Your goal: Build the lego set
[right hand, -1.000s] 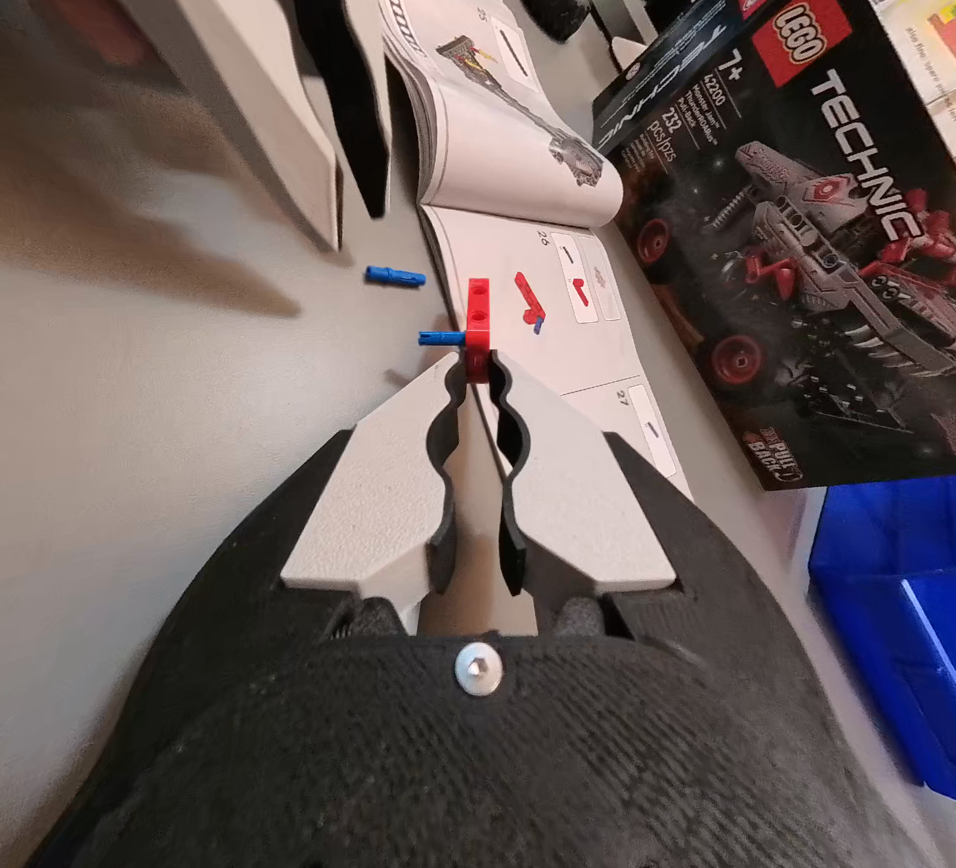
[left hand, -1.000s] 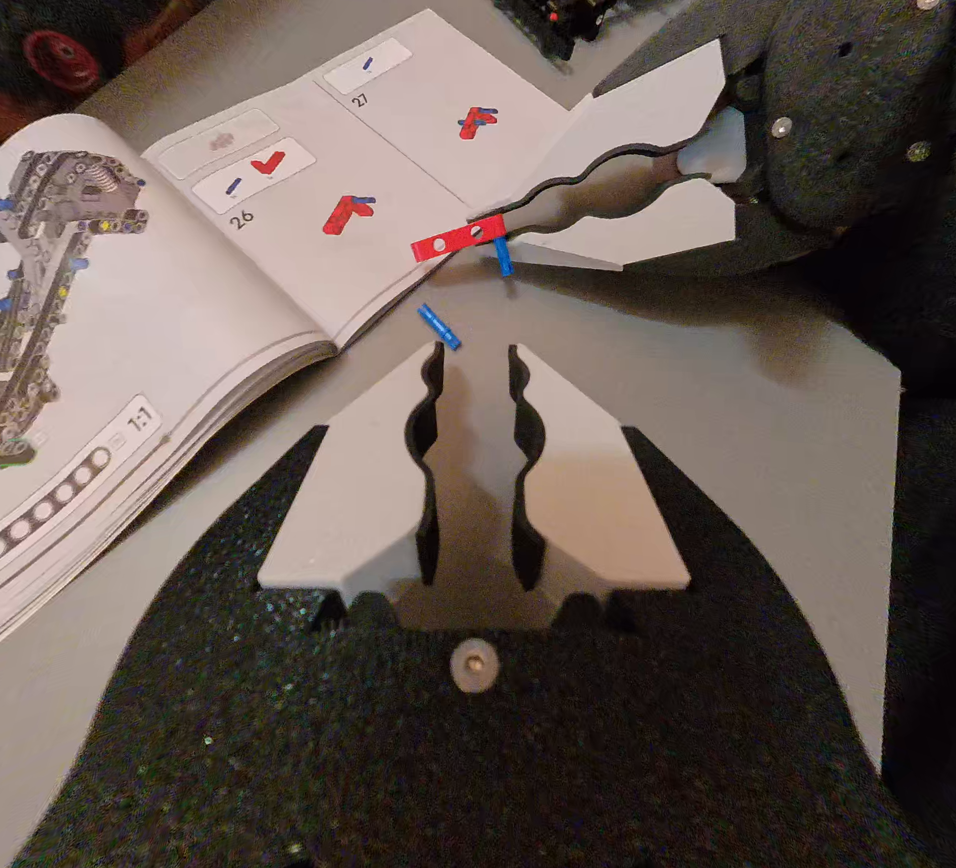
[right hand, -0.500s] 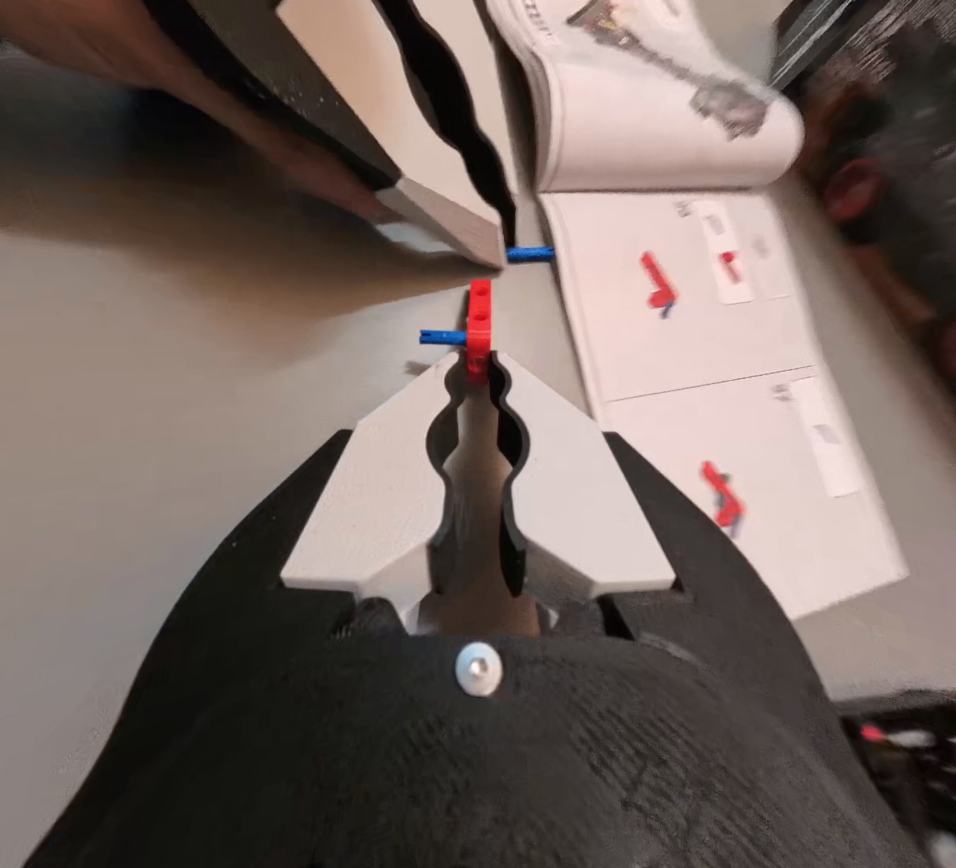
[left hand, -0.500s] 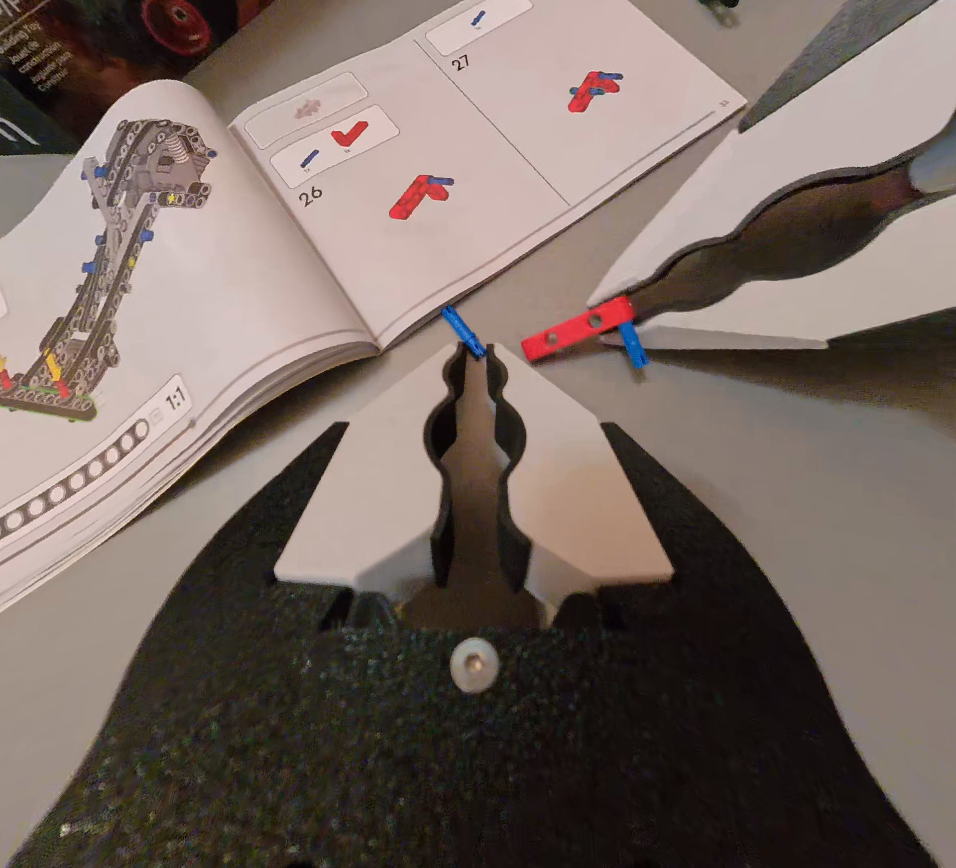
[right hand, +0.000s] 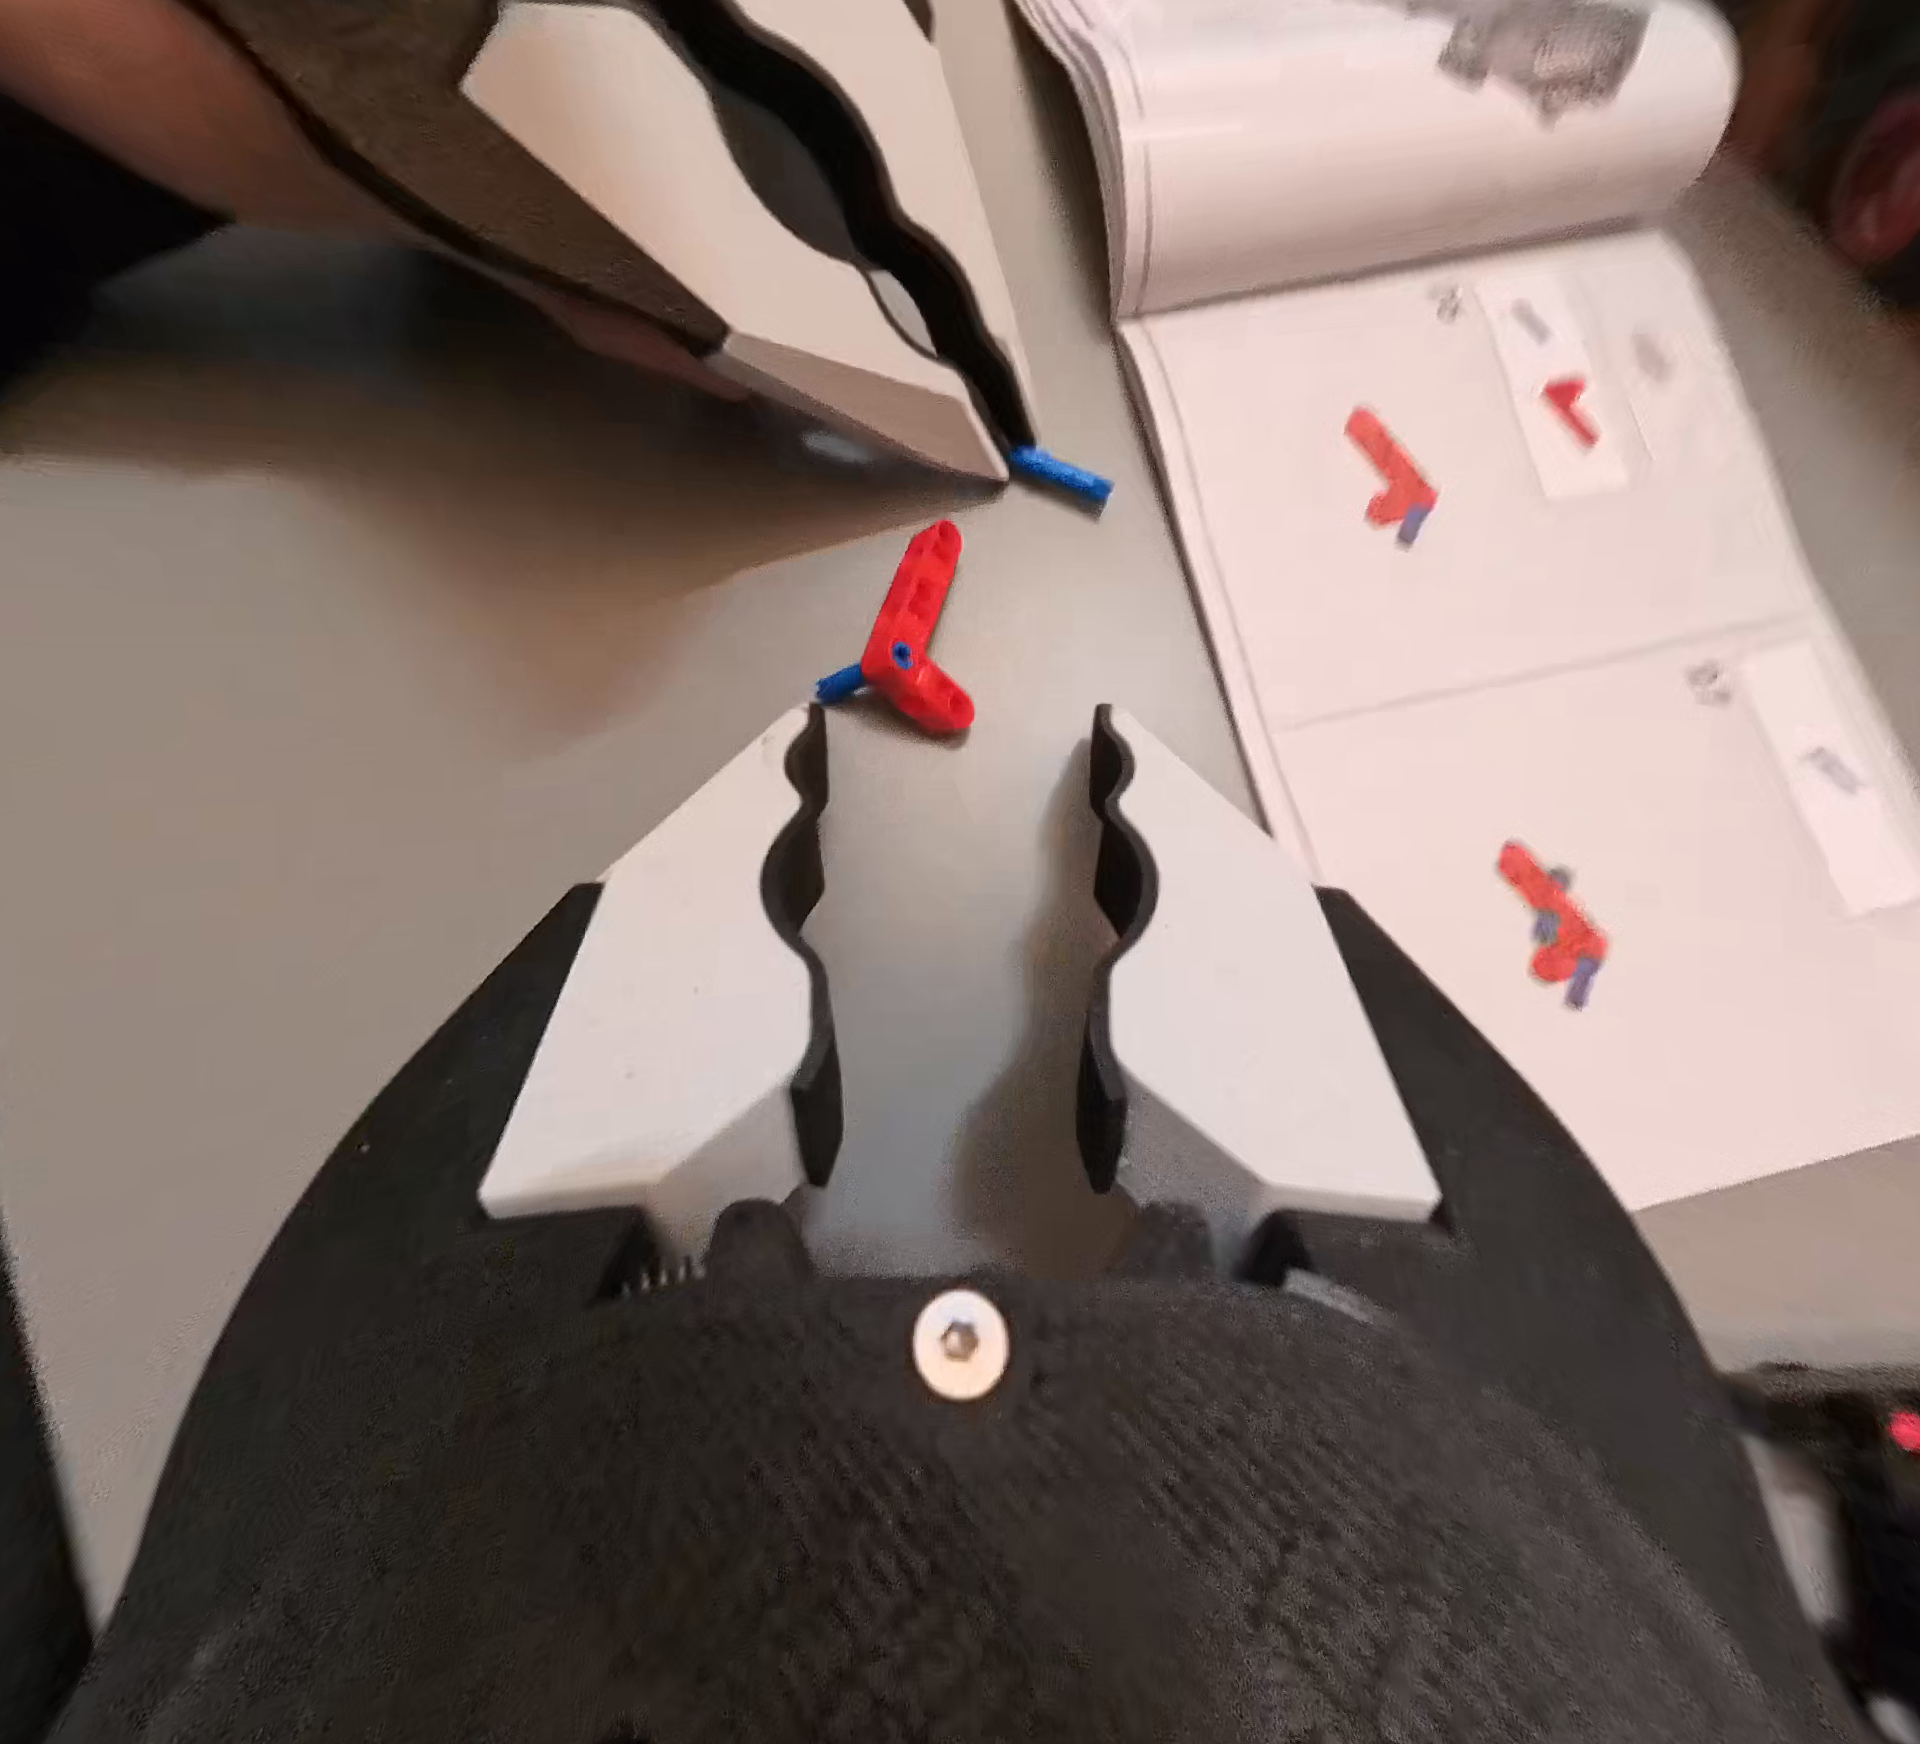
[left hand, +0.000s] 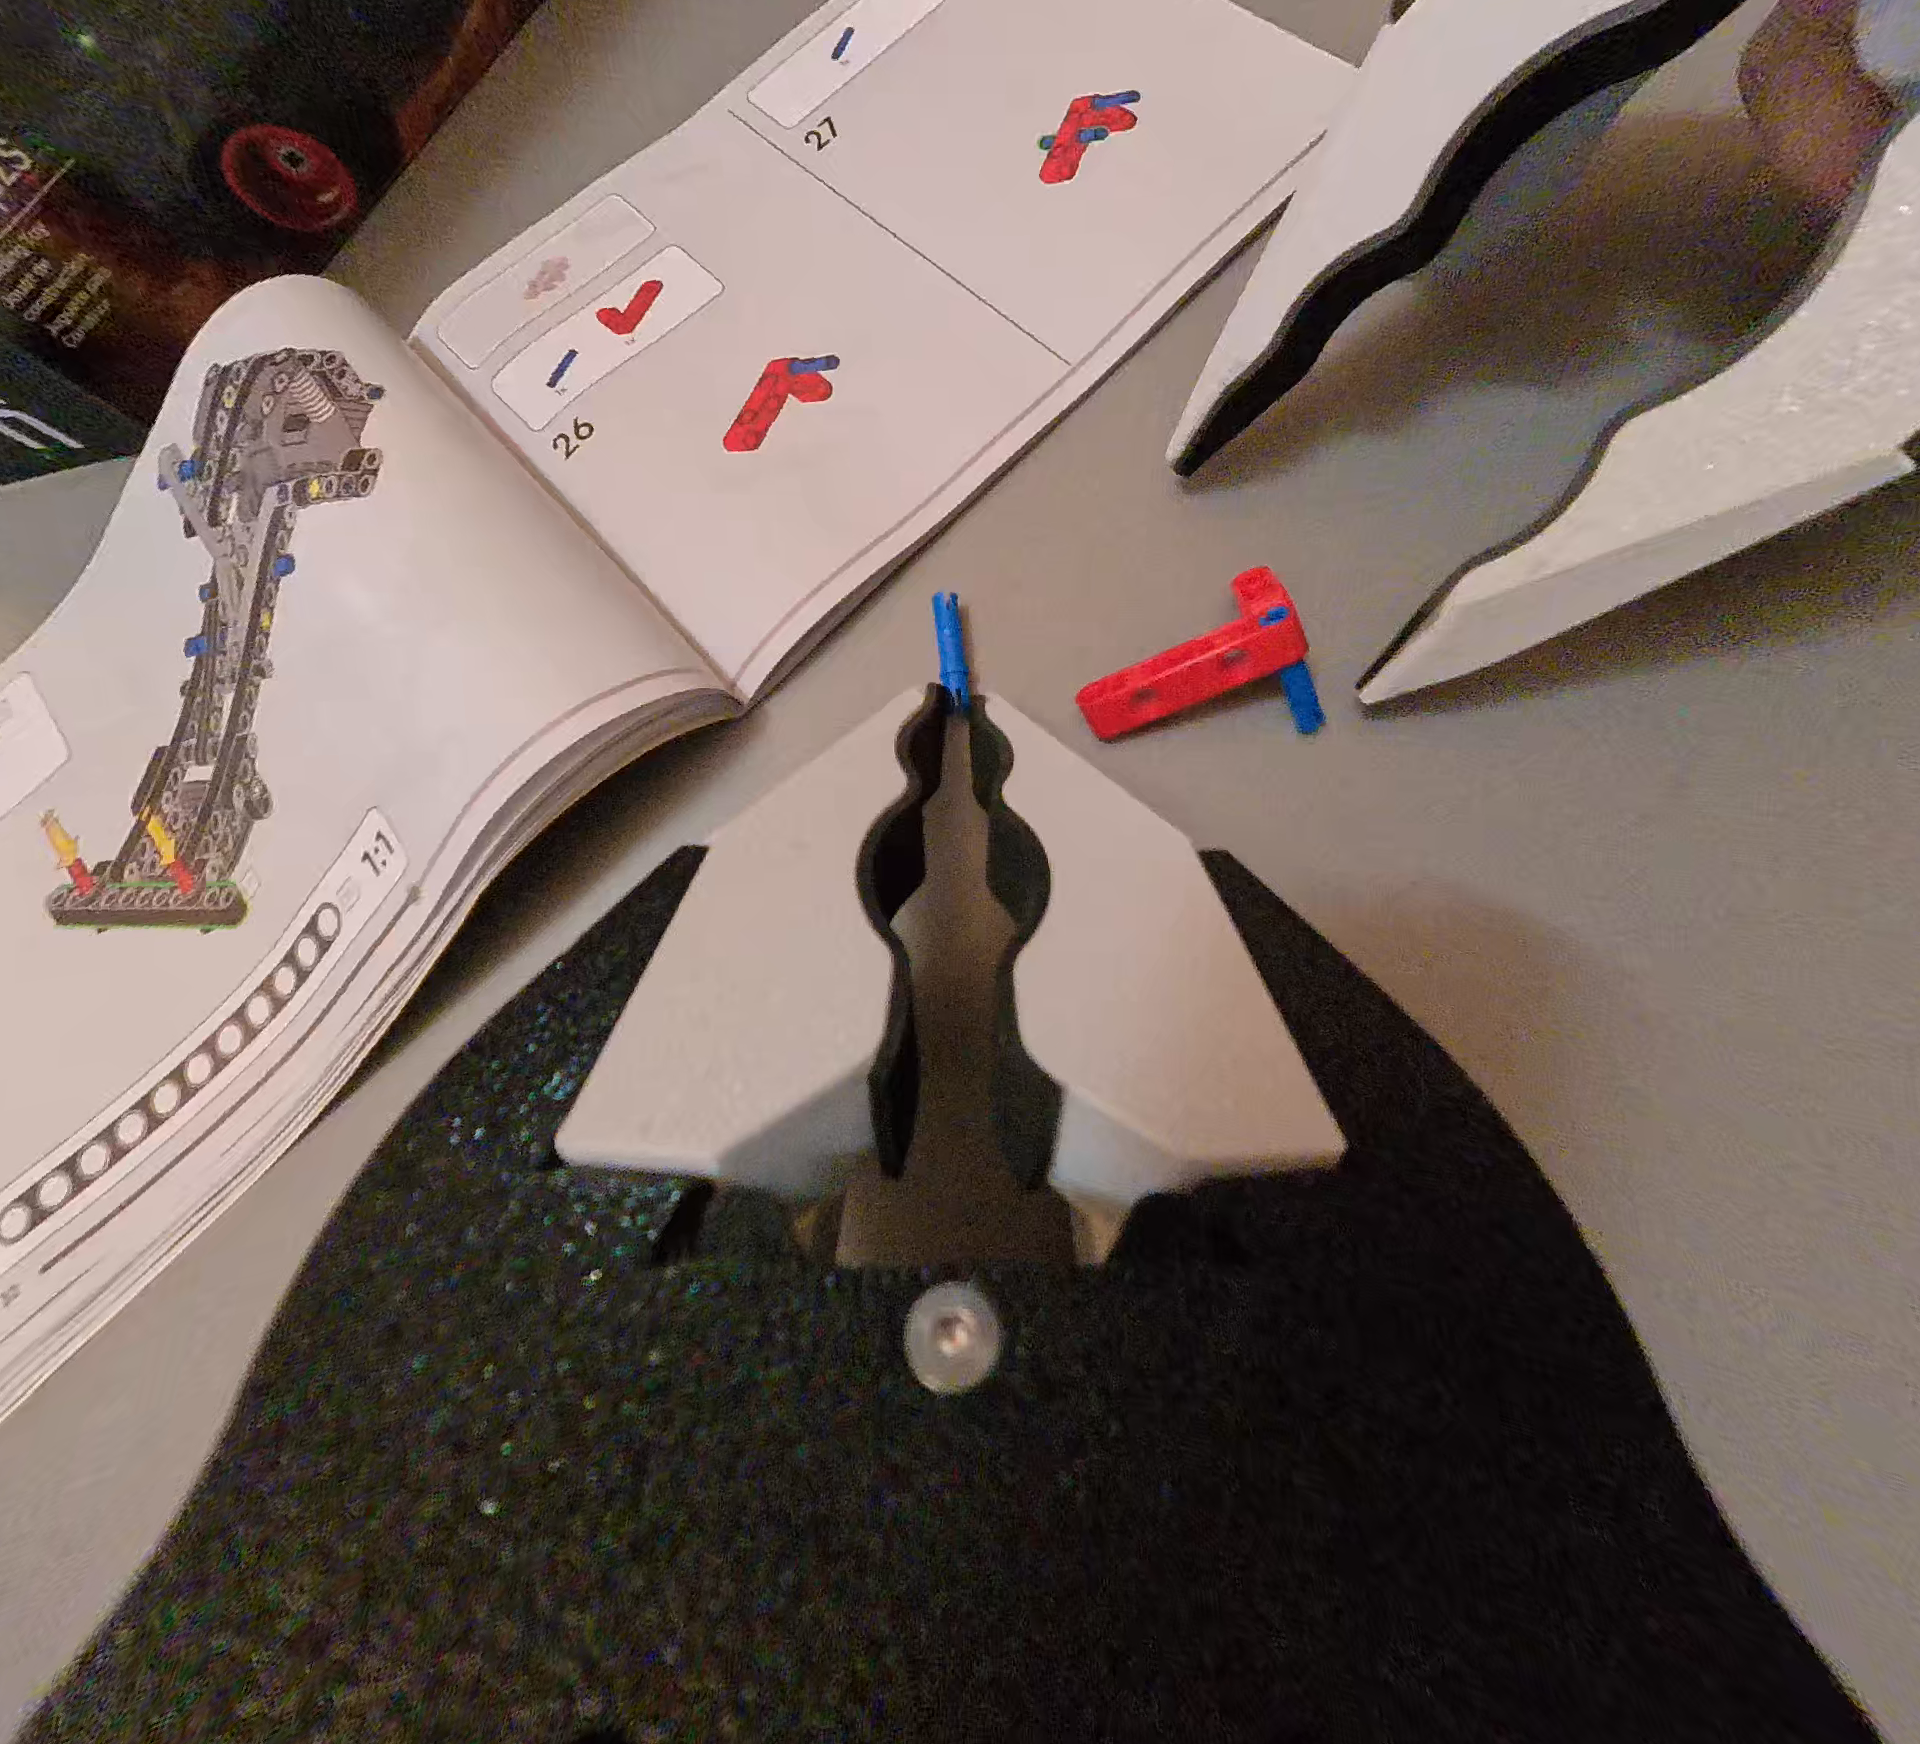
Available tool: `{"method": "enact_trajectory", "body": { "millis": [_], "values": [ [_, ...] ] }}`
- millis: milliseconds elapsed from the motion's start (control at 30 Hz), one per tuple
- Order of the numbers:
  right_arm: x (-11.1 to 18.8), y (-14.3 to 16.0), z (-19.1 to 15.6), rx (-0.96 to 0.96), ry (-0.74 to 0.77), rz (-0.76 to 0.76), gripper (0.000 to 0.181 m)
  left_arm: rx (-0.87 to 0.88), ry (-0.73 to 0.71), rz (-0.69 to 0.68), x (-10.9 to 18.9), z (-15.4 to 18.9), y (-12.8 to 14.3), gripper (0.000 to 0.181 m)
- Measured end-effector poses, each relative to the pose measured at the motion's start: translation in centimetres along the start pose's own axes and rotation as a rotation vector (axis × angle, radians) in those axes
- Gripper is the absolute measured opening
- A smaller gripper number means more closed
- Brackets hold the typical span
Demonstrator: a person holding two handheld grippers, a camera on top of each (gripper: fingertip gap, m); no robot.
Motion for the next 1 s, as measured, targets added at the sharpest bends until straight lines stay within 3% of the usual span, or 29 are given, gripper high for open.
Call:
{"method": "enact_trajectory", "body": {
  "millis": [33,200,233,333,400,467,533,633,767,800,867,1000],
  "values": [
    [-0.1,-0.3,-0.1,0.059,0.025,0.013,0.045,0.005,0.0,0.001,0.0,-0.1,0.0,0.001],
    [-1.1,-0.6,-1.1,0.182,0.004,0.015,0.021,0.027,0.017,-0.001,0.0,-0.2,0.0,0.001],
    [-1.2,-0.6,-1.2,0.189,-0.007,0.018,0.009,0.029,0.019,-0.001,0.0,-0.2,0.0,0.001],
    [-1.1,-0.7,-1.1,0.148,0.0,0.001,0.008,0.029,0.016,0.004,0.0,-0.2,0.0,0.001],
    [-0.4,-1.5,-1.0,-0.045,-0.049,0.082,0.008,0.026,0.019,0.019,0.2,-0.2,0.0,0.001],
    [0.3,-1.8,-1.1,-0.339,-0.231,0.17,0.008,0.035,0.03,0.037,0.4,-0.3,-0.1,0.001],
    [0.7,-1.0,-1.1,-0.513,-0.415,0.184,0.008,0.049,0.049,0.05,0.5,-0.3,-0.2,0.001],
    [1.1,0.6,0.6,-0.586,-0.331,0.154,0.008,0.056,0.059,0.053,0.6,-0.3,-0.2,0.001],
    [1.9,2.1,1.6,-0.52,-0.227,0.066,0.029,0.035,0.061,0.034,0.4,-0.1,0.0,0.001],
    [2.1,2.3,1.8,-0.525,-0.215,0.065,0.025,0.027,0.062,0.027,0.3,-0.1,0.0,0.001],
    [2.4,2.3,2.2,-0.537,-0.22,0.087,0.035,0.014,0.057,0.02,0.2,0.0,0.0,0.001],
    [2.9,1.0,1.5,-0.301,-0.103,0.1,0.038,0.012,0.057,0.022,0.2,0.1,0.0,0.001]
  ]
}}
Point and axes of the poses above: each gripper's, where its closed fingertips meet, x back along the fingers, y out of its underside, z = x × y across the jaws, the point moved 6 cm from there along x, back along the fingers, and after that the axes turned 2 degrees about z, right-handed, at the moved point
